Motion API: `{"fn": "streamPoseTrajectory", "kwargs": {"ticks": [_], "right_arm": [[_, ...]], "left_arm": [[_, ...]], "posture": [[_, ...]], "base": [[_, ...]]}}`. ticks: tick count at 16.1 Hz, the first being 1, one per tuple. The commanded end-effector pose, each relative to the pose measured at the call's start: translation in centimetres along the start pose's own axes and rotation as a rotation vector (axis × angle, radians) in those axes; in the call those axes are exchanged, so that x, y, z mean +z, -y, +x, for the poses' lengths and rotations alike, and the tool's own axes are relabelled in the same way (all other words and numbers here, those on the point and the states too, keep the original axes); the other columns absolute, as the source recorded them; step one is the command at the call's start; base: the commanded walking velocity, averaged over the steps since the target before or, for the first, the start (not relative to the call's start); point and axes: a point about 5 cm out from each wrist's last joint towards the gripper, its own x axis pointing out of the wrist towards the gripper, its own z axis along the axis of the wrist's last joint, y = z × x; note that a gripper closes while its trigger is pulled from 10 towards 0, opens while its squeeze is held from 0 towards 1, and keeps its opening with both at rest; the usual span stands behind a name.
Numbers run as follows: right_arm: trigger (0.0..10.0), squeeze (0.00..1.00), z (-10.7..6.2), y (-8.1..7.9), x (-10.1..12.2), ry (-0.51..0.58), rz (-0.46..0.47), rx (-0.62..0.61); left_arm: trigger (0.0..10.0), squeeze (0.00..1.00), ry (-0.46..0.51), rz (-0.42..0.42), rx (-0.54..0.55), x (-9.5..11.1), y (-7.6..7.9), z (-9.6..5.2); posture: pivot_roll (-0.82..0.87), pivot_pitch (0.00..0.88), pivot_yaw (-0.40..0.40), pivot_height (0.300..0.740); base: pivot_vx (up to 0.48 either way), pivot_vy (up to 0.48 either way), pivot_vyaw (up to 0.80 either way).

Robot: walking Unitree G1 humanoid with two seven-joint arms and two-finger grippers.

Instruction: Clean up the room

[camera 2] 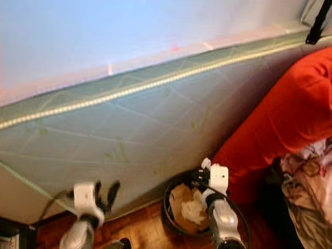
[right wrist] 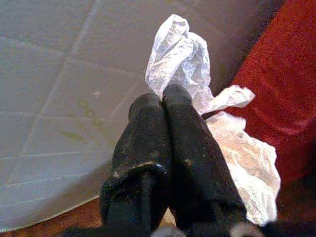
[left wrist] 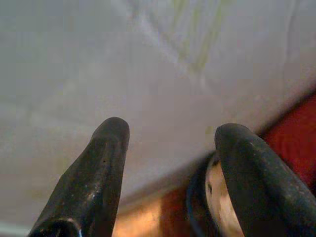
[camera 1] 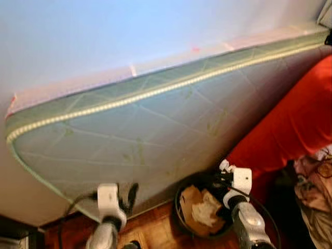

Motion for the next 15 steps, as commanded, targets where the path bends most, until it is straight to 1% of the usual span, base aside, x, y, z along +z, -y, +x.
{"fn": "streamPoseTrajectory", "kwargs": {"ticks": [1,2,3,4,5,6,7,9,10,12,13,15], "right_arm": [[10.0,0.0,-0.2,0.1,-0.1,0.009,0.008,-0.011],[10.0,0.0,-0.2,0.0,0.0,0.013,0.009,-0.009],[10.0,0.0,-0.1,0.0,0.2,0.022,0.009,-0.008],[10.0,0.0,-0.1,0.0,0.2,0.024,0.009,-0.008],[10.0,0.0,0.0,0.3,0.5,0.033,0.008,-0.013],[10.0,0.0,0.0,0.4,0.5,0.039,0.008,-0.015],[10.0,0.0,-0.1,0.4,0.6,0.043,0.006,-0.016],[10.0,0.0,-0.4,0.5,0.4,0.053,0.005,-0.014],[10.0,0.0,-0.6,0.5,0.1,0.047,0.001,-0.004],[10.0,0.0,-0.7,0.5,-0.1,0.034,-0.001,-0.005],[10.0,0.0,-0.7,0.5,-0.1,0.033,0.0,-0.006],[10.0,0.0,-0.4,0.3,0.3,0.042,-0.002,0.003]], "left_arm": [[10.0,0.0,-0.034,0.015,0.017,-0.5,-0.6,-0.8],[10.0,0.0,-0.03,0.018,0.039,-0.5,-0.9,-0.8],[10.0,0.0,0.014,0.032,0.081,0.5,-1.5,-0.5],[10.0,0.0,0.025,0.03,0.088,0.7,-1.6,-0.4],[10.0,0.0,0.106,0.029,0.086,2.8,-1.4,0.3],[10.0,0.0,0.136,0.063,0.049,3.6,-0.8,0.3],[10.0,0.0,0.148,0.088,0.027,3.9,-0.4,0.1],[10.0,0.0,0.175,0.165,0.004,4.1,0.0,-0.9],[10.0,0.0,0.192,0.167,0.037,4.3,-0.3,-1.8],[10.0,0.0,0.223,0.165,0.082,5.2,-0.8,-2.5],[10.0,0.0,0.235,0.171,0.087,5.7,-0.8,-2.5],[10.0,0.0,0.264,0.173,0.086,6.7,-0.6,-2.0]], "posture": [[0.06,0.145,-0.029,0.74],[0.06,0.144,-0.028,0.74],[0.06,0.142,-0.029,0.74],[0.06,0.142,-0.029,0.74],[0.06,0.133,-0.029,0.74],[0.06,0.129,-0.028,0.74],[0.06,0.126,-0.027,0.74],[0.05,0.117,-0.027,0.74],[0.05,0.112,-0.028,0.74],[0.06,0.105,-0.029,0.74],[0.06,0.105,-0.029,0.74],[0.06,0.097,-0.028,0.74]], "base": [[0.0,0.0,0.0],[0.0,0.0,0.0],[0.0,0.0,0.0],[0.0,0.0,0.0],[0.0,0.0,0.0],[0.0,0.0,0.0],[0.0,0.0,0.0],[0.0,0.0,0.0],[0.0,0.0,0.0],[0.0,0.0,0.0],[0.0,0.0,0.0],[0.0,0.0,0.0]]}}
